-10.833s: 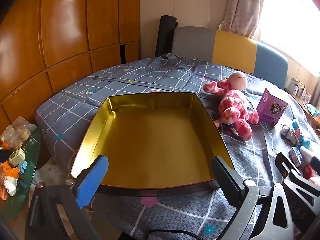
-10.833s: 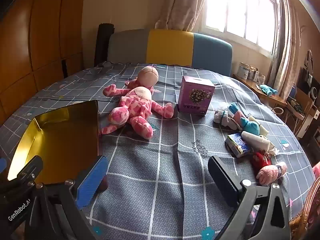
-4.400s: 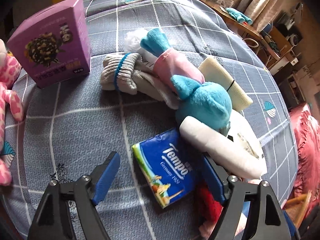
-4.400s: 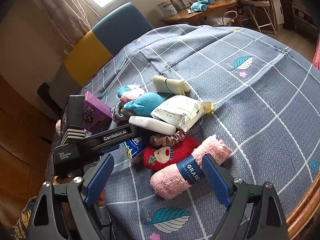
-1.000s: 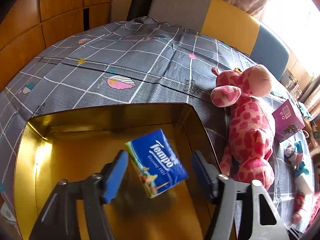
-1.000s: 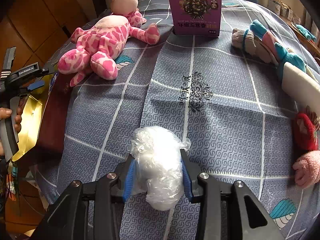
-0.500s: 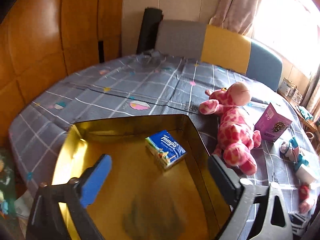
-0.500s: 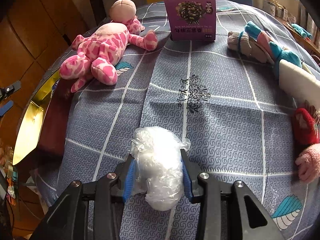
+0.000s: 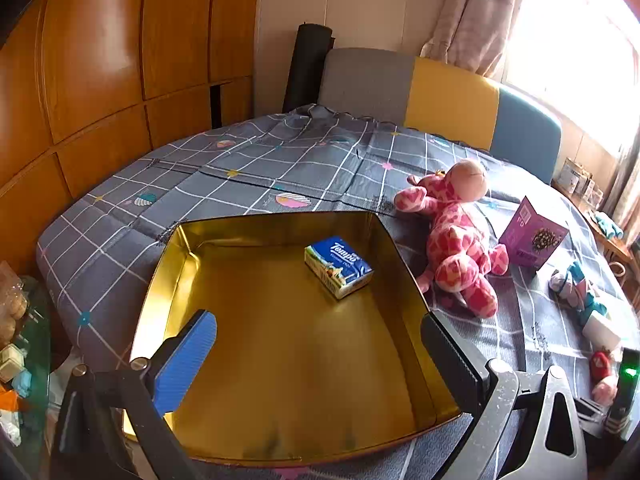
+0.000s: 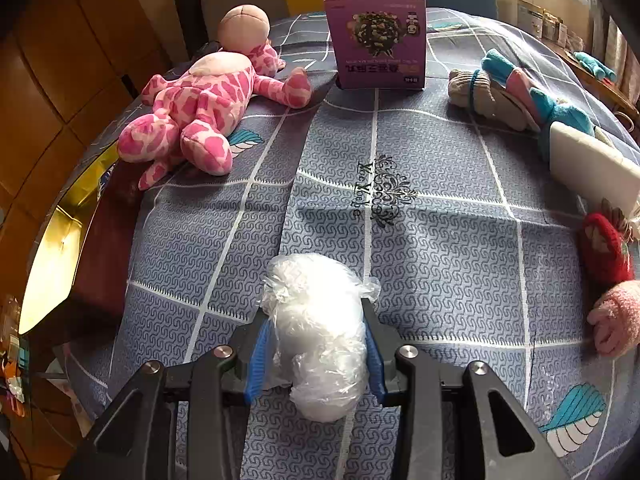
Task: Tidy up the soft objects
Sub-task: 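Carry the plastic bag over the gold tray and open the right gripper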
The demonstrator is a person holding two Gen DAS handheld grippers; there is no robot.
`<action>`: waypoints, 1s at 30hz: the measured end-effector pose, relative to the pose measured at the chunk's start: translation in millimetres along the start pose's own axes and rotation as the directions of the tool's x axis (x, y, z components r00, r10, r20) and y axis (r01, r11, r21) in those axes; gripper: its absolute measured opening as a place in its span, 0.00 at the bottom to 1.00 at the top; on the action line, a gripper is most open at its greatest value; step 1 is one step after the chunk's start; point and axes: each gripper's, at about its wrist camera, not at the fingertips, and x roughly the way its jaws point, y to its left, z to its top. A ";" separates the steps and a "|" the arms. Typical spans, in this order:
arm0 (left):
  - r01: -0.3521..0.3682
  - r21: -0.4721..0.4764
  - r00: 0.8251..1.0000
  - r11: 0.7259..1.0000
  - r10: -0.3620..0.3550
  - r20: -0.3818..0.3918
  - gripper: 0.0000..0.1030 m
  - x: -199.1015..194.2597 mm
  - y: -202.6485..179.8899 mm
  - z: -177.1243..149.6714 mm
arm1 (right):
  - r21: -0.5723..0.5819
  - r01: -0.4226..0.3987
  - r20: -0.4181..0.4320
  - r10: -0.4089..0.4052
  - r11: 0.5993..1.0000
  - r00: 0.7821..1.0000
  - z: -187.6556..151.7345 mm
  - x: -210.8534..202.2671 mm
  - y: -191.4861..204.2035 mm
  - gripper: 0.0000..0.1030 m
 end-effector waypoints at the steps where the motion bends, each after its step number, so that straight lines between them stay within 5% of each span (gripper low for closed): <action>1: -0.007 0.002 1.000 1.000 0.007 -0.002 1.00 -1.4 0.1 -1.0 | 0.003 0.004 -0.002 -0.004 1.000 1.000 0.9 0.1 0.2 0.39; 8: -0.034 -0.028 0.999 0.999 0.033 -0.014 1.00 -3.4 10.6 -3.7 | -0.041 0.021 0.057 -0.018 0.999 0.998 16.0 -25.1 22.3 0.38; 16: -0.045 -0.040 0.999 0.998 0.045 -0.011 1.00 -4.9 19.9 -6.5 | -0.248 -0.157 0.088 0.183 0.956 0.979 42.0 -46.9 111.4 0.38; 22: -0.053 -0.066 0.999 0.996 0.053 -0.010 1.00 -5.6 33.9 -6.8 | -0.368 -0.202 0.032 0.229 0.908 0.973 53.8 -26.5 174.6 0.38; 30: -0.047 -0.087 0.998 0.995 0.045 -0.032 1.00 -0.3 47.6 -11.8 | -0.446 -0.130 -0.001 0.145 0.885 0.989 68.5 25.8 223.9 0.42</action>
